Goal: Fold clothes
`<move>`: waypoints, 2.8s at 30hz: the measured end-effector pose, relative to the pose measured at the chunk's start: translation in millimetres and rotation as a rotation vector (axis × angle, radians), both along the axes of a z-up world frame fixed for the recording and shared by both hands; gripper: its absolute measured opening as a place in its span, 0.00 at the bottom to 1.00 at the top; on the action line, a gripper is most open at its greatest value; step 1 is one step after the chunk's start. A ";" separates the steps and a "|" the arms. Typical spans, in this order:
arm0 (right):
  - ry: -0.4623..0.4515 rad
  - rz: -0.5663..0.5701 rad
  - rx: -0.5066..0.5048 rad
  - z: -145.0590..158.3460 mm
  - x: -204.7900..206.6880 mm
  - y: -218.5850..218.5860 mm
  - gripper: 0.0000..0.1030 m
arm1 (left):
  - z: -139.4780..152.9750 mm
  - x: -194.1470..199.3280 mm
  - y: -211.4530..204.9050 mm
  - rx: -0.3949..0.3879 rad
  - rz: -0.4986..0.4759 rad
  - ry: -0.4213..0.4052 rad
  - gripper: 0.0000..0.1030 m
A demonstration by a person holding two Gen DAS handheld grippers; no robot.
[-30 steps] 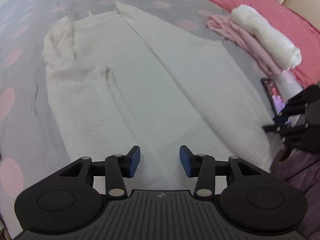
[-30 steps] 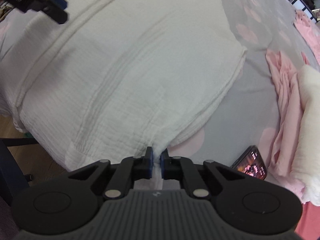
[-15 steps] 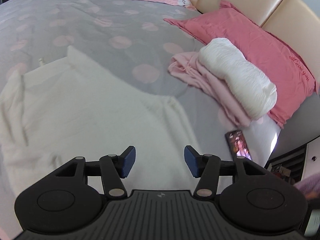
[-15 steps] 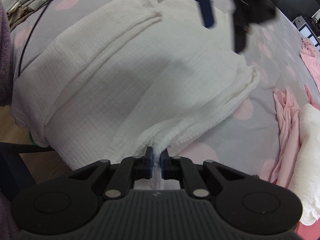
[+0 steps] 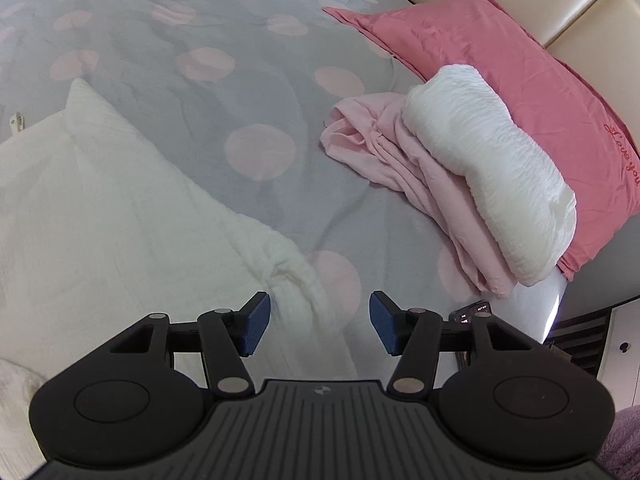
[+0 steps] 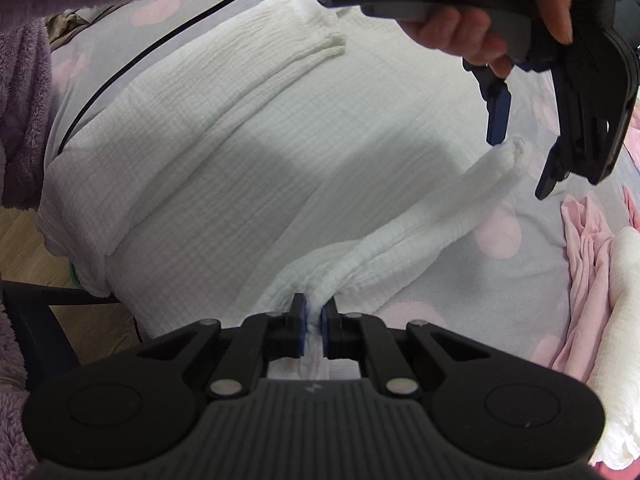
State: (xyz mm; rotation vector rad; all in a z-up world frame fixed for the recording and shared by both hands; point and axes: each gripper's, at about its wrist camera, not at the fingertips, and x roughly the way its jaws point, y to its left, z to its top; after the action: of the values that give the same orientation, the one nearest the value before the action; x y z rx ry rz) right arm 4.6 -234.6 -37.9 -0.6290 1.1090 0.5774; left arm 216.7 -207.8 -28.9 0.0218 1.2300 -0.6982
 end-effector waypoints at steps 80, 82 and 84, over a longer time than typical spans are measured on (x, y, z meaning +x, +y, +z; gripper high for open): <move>0.075 -0.121 0.165 -31.6 -45.1 -37.1 0.03 | -41.8 -226.4 183.2 -0.061 0.168 0.090 0.37; 0.076 -0.102 0.177 -20.0 -53.7 -33.3 0.03 | -42.2 -226.6 181.1 -0.053 0.166 0.082 0.36; 0.080 -0.061 0.195 -7.6 -66.1 -26.9 0.02 | -42.5 -228.0 181.6 -0.073 0.169 0.086 0.35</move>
State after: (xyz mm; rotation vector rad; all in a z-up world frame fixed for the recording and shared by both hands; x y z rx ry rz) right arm -61.6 -261.5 -45.4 -0.4052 1.1263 0.6539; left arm -11.3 -26.3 -71.4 -0.1723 1.2714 -0.6013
